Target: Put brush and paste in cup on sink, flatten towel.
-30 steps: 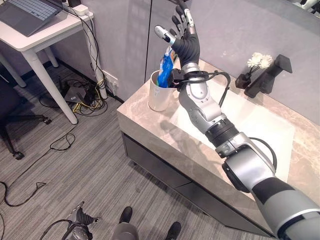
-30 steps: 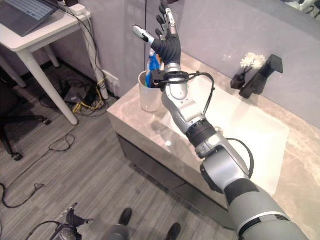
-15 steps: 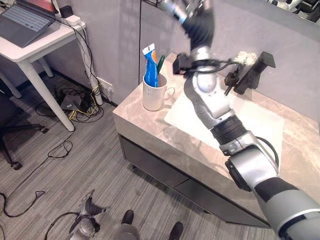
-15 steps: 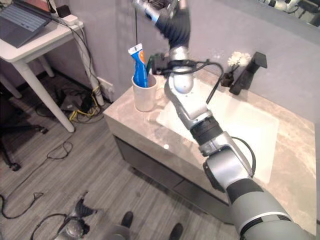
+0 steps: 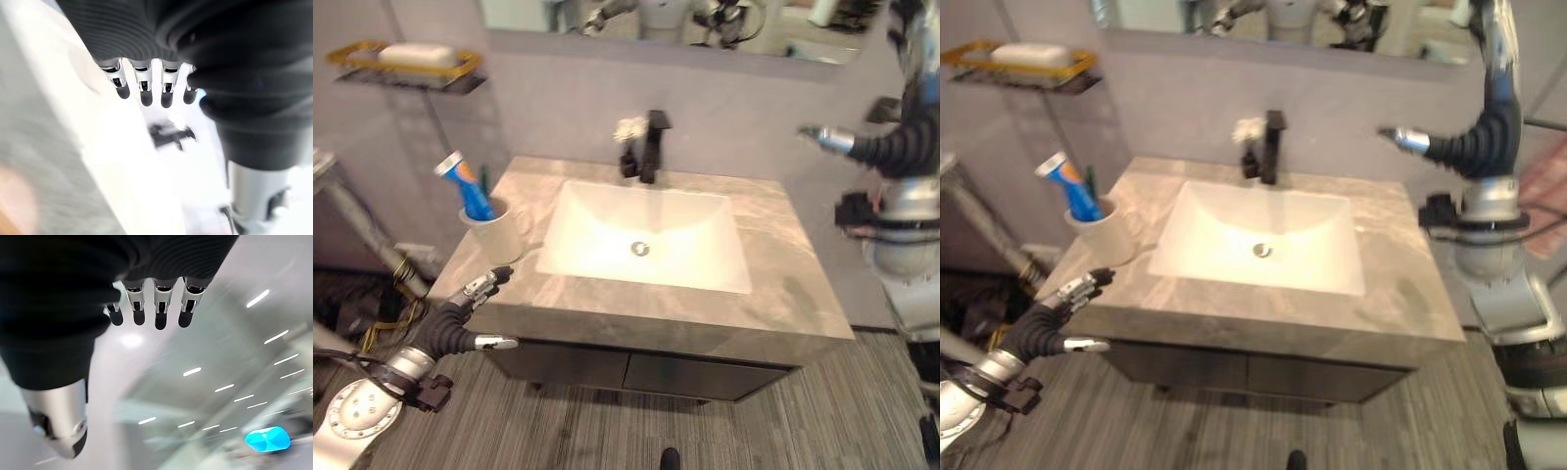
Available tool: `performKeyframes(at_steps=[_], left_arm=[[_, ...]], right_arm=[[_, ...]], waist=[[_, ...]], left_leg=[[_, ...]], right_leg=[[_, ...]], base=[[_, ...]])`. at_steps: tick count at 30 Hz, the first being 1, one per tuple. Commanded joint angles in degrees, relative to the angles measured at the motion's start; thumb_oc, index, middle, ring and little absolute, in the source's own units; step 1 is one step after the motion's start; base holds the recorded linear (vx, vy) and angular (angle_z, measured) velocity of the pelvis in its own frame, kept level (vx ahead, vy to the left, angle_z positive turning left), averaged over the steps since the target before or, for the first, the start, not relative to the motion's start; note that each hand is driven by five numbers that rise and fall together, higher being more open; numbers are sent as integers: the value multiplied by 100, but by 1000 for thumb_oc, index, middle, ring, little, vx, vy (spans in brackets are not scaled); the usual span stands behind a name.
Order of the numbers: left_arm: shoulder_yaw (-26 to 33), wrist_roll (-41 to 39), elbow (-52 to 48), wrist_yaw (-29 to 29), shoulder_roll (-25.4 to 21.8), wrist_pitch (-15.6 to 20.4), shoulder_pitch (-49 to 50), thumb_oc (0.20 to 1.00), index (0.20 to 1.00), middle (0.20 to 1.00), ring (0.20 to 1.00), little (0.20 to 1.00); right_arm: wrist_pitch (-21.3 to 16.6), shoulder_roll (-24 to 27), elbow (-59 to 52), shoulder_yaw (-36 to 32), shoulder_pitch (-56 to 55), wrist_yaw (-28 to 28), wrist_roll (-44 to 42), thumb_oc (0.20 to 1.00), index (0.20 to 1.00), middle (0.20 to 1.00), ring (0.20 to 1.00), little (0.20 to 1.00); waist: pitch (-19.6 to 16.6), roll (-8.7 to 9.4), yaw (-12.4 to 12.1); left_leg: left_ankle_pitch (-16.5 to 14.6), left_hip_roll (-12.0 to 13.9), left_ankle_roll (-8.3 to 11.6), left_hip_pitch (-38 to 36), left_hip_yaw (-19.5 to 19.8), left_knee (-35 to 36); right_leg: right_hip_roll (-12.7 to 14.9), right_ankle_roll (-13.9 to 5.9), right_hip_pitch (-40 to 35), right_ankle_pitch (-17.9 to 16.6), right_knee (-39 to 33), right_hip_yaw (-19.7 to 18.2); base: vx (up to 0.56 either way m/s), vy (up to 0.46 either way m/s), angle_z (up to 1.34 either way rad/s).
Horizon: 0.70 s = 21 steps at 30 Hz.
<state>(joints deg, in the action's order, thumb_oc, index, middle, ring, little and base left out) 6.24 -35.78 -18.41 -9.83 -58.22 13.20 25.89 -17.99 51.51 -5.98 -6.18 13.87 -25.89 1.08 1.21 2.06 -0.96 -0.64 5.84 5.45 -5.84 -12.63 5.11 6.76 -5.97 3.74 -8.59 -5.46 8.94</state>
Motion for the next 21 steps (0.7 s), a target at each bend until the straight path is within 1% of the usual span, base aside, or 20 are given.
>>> performKeyframes(at_steps=[1, 2, 3, 5, 7, 8, 9, 10, 11, 12, 13, 14, 15, 16, 17, 18, 19, 20, 21], left_arm=[[432, -789, 227, -258, 128, 153, -107, 1000, 1000, 1000, 1000, 1000], [576, -846, 254, -255, 267, 161, -75, 1000, 1000, 1000, 1000, 1000], [781, -919, 230, -245, 396, 160, -11, 1000, 1000, 1000, 1000, 1000], [951, -906, 356, -162, 632, 153, 95, 1000, 1000, 1000, 1000, 1000], [1101, -841, 516, -44, 841, 160, 131, 1000, 1000, 1000, 1000, 1000], [1092, -840, 515, -42, 832, 161, 124, 1000, 1000, 1000, 1000, 1000], [1104, -723, 703, 70, 1049, 116, 55, 1000, 1000, 1000, 1000, 1000], [1098, -724, 707, 69, 1044, 116, 49, 1000, 1000, 1000, 1000, 1000], [952, -816, 764, 83, 1087, 111, -105, 1000, 1000, 1000, 1000, 1000], [887, -865, 777, 86, 1120, 130, -145, 1000, 1000, 1000, 1000, 1000], [901, -899, 767, 76, 1178, 122, -166, 1000, 1000, 1000, 1000, 1000], [889, -923, 810, 58, 1251, 121, -192, 1000, 1000, 1000, 1000, 1000], [889, -923, 811, 57, 1251, 121, -192, 1000, 1000, 1000, 1000, 1000], [880, -848, 896, 94, 1414, 139, -134, 1000, 1000, 1000, 1000, 1000], [893, -858, 950, 99, 1564, 98, -111, 878, 878, 878, 878, 878], [897, -858, 948, 100, 1566, 97, -109, 661, 661, 661, 661, 661], [880, -884, 1010, 124, 1654, 74, -97, 200, 200, 200, 200, 200], [936, -856, 1101, 143, 1784, 72, -63, 200, 200, 200, 200, 200], [967, -829, 1159, 165, 1844, 65, -71, 200, 200, 200, 200, 200]], right_arm=[[-70, 18, 422, -898, 92, -43, -47, 1000, 1000, 1000, 1000, 1000], [-38, 34, 673, -1219, -312, -88, -9, 1000, 1000, 1000, 1000, 1000], [-11, -54, 892, -1601, -832, -106, 10, 1000, 1000, 1000, 1000, 1000], [90, -243, 1137, -1970, -1388, -114, 136, 1000, 1000, 1000, 1000, 1000], [119, -675, 1424, -2352, -1932, -149, 48, 1000, 1000, 1000, 1000, 1000], [117, -685, 1414, -2371, -1950, -144, 44, 1000, 1000, 1000, 1000, 1000], [197, -1327, 2207, -2578, -2346, -250, -307, 1000, 1000, 1000, 1000, 1000], [181, -1320, 2225, -2580, -2347, -245, -320, 1000, 1000, 1000, 1000, 1000], [170, -1508, 3503, -2421, -2232, -276, -900, 1000, 1000, 1000, 1000, 1000], [300, -1493, 4412, -2213, -2283, -195, -1016, 1000, 1000, 1000, 1000, 1000], [424, -1427, 4694, -1867, -2318, 79, -912, 1000, 1000, 1000, 1000, 1000], [407, -1500, 4657, -1727, -2379, 299, -1008, 1000, 1000, 1000, 1000, 1000], [406, -1499, 4658, -1726, -2379, 299, -1009, 1000, 1000, 1000, 1000, 1000], [464, -1631, 5642, -1189, -2355, 818, -1217, 1000, 1000, 1000, 1000, 1000], [592, -1791, 6343, -790, -2317, 1146, -1290, 1000, 1000, 1000, 1000, 1000], [588, -1788, 6350, -784, -2311, 1148, -1294, 1000, 1000, 1000, 1000, 1000], [647, -1964, 6654, -490, -2280, 1389, -1354, 1000, 1000, 1000, 1000, 1000], [703, -2303, 6765, -133, -2373, 1776, -1430, 1000, 1000, 1000, 1000, 1000], [757, -2484, 6838, 120, -2420, 2011, -1372, 1000, 1000, 1000, 1000, 1000]], waist=[[159, 45, -78], [180, 15, -6], [190, -6, 53], [179, -45, 122], [191, -99, 210], [187, -90, 199], [191, -182, 321], [186, -181, 319], [200, -219, 347], [227, -232, 337], [256, -253, 349], [271, -265, 382], [269, -265, 380], [309, -276, 365], [328, -276, 330], [323, -276, 333], [345, -275, 305], [322, -268, 309], [318, -280, 299]], left_leg=[[89, 27, -124, 241, 436, -11], [73, 45, -108, 190, 431, -11], [79, 56, -97, 162, 421, -11], [128, 73, -90, 147, 394, -11], [100, 95, -72, 96, 378, -11], [126, 91, -73, 112, 378, -11], [150, 100, -59, 114, 372, -11], [153, 100, -58, 121, 376, -11], [151, 106, -49, 119, 386, -22], [118, 106, -39, 96, 378, -45], [125, 109, -27, 82, 344, -55], [161, 111, -19, 96, 315, -60], [161, 111, -19, 98, 313, -60], [154, 105, -8, 81, 273, -100], [147, 109, 0, 108, 259, -159], [147, 109, 0, 116, 259, -162], [134, 115, 5, 101, 268, -171], [148, 110, 1, 116, 266, -150], [149, 108, -1, 108, 258, -133]], right_leg=[[190, -490, -683, 541, 126, 366], [170, -475, -740, 578, 102, 372], [153, -463, -758, 597, 94, 357], [136, -428, -748, 599, 81, 312], [119, -414, -795, 653, 69, 280], [121, -408, -783, 630, 61, 279], [106, -380, -788, 663, 48, 240], [106, -379, -783, 663, 48, 243], [96, -355, -790, 683, 57, 234], [89, -352, -809, 707, 68, 215], [82, -344, -803, 698, 63, 181], [78, -332, -768, 670, 53, 142], [78, -331, -766, 670, 53, 140], [79, -324, -751, 660, 46, 111], [76, -309, -746, 664, 46, 109], [76, -309, -739, 663, 46, 109], [74, -302, -773, 676, 46, 119], [78, -291, -760, 679, 46, 136], [76, -284, -767, 691, 46, 148]], base=[[36, -81, 15], [44, -103, 6], [31, -80, 4], [16, -64, 3], [28, -54, -6], [27, -64, -6], [5, -47, -6], [16, -77, 1], [2, -44, 0], [-5, -55, 4], [0, 0, 0], [-23, -16, 6], [-11, -19, -9], [4, -39, -18], [4, -39, -26], [5, -38, -13], [15, -28, -3], [20, -27, 5], [0, 0, 0]])
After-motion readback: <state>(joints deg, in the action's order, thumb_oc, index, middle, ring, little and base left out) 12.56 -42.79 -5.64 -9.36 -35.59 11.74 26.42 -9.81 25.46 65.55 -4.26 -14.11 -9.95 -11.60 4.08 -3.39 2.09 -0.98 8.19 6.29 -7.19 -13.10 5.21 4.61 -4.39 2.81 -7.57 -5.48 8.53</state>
